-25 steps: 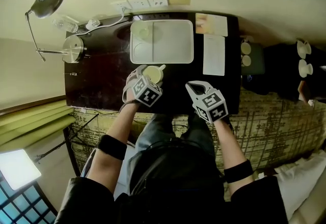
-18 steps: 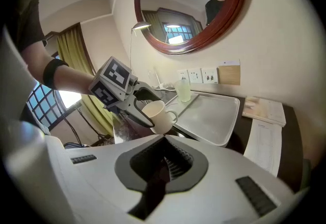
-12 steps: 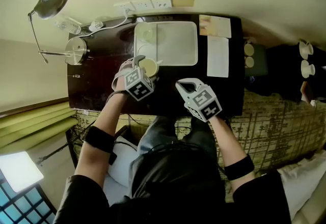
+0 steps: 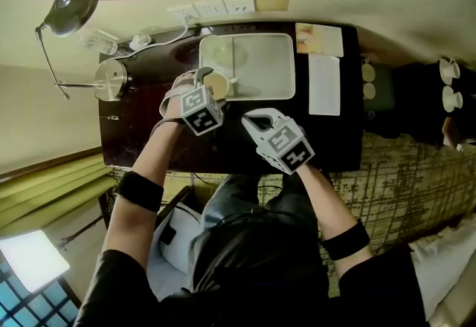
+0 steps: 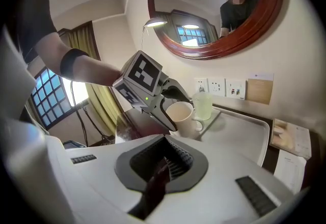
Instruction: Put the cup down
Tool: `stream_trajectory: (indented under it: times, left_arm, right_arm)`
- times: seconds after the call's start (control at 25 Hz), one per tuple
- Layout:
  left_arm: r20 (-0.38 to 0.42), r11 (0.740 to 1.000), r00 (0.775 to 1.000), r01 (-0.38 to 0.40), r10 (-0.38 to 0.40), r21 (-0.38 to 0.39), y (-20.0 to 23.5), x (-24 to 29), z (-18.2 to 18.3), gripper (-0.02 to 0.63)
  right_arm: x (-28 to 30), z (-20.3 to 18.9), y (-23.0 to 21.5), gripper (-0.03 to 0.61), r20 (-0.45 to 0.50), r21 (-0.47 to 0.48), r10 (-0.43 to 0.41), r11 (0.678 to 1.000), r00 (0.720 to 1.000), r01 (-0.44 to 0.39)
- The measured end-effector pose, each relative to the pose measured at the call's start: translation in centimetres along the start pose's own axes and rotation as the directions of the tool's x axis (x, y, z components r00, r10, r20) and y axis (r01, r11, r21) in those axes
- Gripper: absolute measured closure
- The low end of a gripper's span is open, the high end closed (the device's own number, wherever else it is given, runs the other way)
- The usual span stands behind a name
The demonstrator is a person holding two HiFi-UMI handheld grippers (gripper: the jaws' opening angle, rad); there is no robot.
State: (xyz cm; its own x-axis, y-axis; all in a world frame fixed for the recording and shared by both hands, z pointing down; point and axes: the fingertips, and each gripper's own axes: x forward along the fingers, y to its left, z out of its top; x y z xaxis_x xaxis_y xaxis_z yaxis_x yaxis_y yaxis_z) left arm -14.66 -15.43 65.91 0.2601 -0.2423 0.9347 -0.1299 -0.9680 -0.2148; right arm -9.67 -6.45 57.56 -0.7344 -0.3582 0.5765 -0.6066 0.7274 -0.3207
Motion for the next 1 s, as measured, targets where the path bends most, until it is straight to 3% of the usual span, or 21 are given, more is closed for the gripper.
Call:
stream_trajectory:
  times: [0.48, 1.0]
  left_arm:
    - [0.040, 1.000, 0.999, 0.021, -0.021, 0.004, 1.4, 1.9, -0.1, 0.210]
    - [0.062, 0.997, 0.997, 0.049, -0.045, -0.065, 1.9, 2.2, -0.4, 0.207]
  right_arm:
    - [2.5, 1.2, -1.2, 0.578, -0.008, 0.013, -0.006, 1.000, 1.000, 0.006]
    - [2.7, 0.9, -1.8, 0.578, -0.008, 0.031, -0.018, 0.999, 1.000, 0.018]
